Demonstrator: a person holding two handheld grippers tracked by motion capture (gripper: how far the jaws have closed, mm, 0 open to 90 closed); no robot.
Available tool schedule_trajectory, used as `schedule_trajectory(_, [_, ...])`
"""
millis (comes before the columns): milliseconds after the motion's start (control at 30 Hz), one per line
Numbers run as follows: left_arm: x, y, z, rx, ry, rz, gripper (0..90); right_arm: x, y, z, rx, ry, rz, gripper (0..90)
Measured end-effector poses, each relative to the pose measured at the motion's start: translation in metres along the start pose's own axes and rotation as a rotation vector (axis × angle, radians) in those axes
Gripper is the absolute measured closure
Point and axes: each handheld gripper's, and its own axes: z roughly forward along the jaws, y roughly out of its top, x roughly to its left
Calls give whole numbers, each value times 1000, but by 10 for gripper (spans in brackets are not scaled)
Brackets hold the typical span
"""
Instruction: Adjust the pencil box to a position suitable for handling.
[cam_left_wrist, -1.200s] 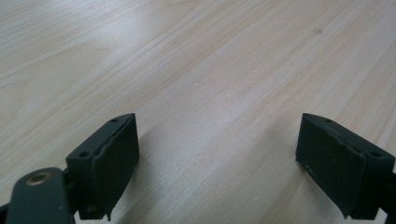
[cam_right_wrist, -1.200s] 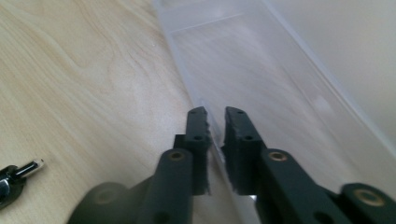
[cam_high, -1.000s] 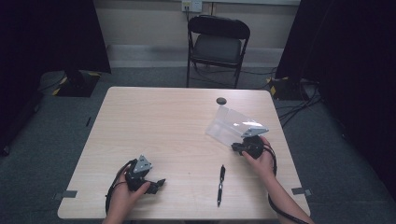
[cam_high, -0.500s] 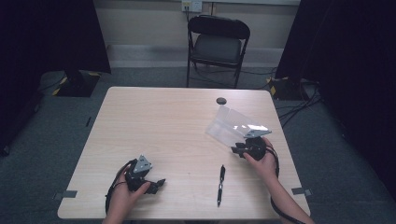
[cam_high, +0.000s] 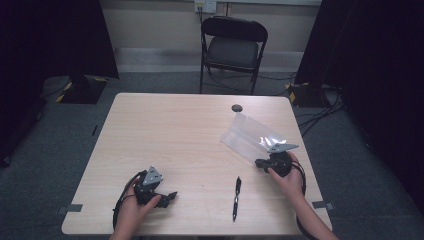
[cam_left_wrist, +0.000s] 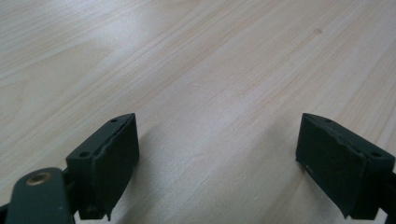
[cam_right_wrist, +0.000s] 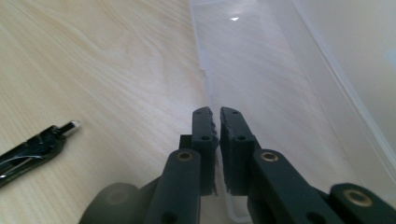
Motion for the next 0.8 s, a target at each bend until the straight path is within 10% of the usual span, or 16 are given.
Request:
schedule_trajectory(633, [0, 0, 0, 0, 0, 0, 131, 22, -4, 1, -17, 45, 2, 873])
schedule_trajectory(800, [0, 0, 0, -1, 0, -2, 131, 22, -4, -2, -34, 52, -4, 728])
